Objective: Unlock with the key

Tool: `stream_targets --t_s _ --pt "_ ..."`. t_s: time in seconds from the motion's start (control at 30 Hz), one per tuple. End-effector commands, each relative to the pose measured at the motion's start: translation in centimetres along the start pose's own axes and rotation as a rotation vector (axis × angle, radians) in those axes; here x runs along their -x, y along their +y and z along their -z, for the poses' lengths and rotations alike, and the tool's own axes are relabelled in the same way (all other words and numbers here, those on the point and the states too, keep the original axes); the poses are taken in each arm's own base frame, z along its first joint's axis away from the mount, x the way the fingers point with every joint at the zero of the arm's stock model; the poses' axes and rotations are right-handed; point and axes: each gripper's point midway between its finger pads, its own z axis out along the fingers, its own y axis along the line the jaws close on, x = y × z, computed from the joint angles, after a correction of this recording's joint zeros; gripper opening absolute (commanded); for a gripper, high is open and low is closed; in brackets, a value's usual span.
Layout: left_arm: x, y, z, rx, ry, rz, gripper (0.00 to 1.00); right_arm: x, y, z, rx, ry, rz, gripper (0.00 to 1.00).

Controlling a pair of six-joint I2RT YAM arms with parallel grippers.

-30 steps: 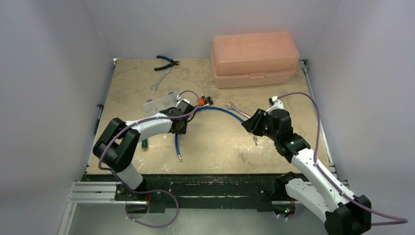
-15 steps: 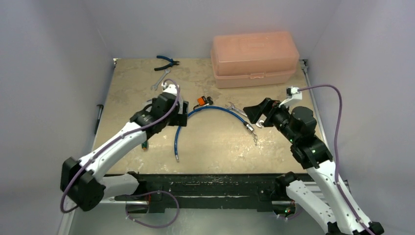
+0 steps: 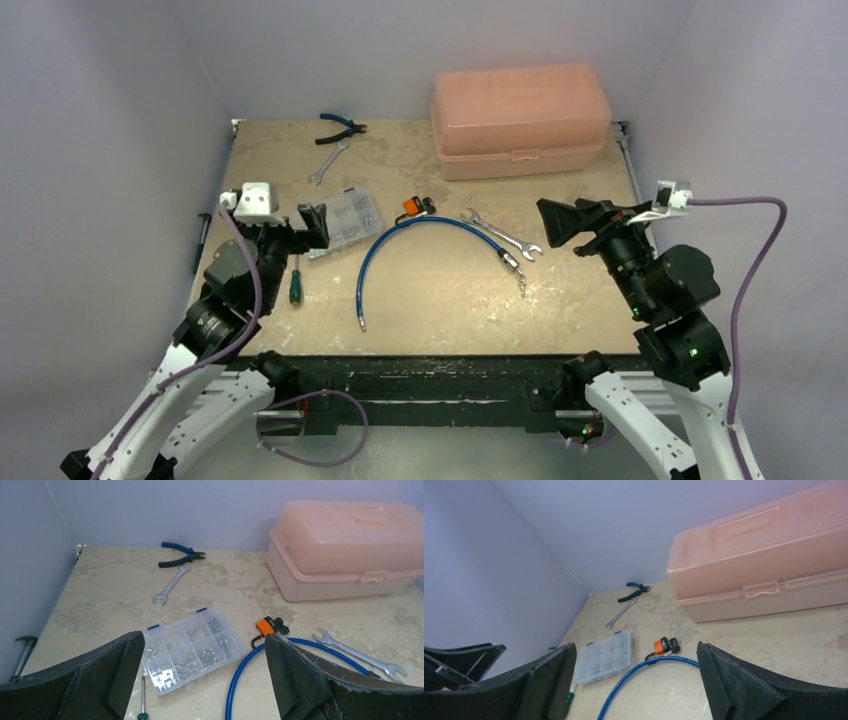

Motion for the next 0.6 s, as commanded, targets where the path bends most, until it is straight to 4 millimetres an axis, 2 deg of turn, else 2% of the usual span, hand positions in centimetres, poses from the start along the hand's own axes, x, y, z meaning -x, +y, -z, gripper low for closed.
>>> stream_targets --t_s 0.0,0.1,0.23,0.57 --pt "-1.0 1.6 -0.1 0.071 -0.086 0.012 0.99 -0.2 -1.1 1.1 -0.033 -0.025 0.025 0.99" --pt "-2.8 2.9 0.2 0.128 -0.075 0.029 0.98 -1.8 -2.1 1.7 -0.052 0.003 0.028 0.99" --pt "-5.0 3.5 0.5 0.147 -0.046 0.048 0.98 -2.1 -2.8 2.8 -0.068 -0.028 -0.001 0.99" --pt "-5.2 2.6 0.0 0.104 -0.029 -0.008 0.98 -2.9 -3.5 2.4 -0.097 -0.009 -0.004 0.99"
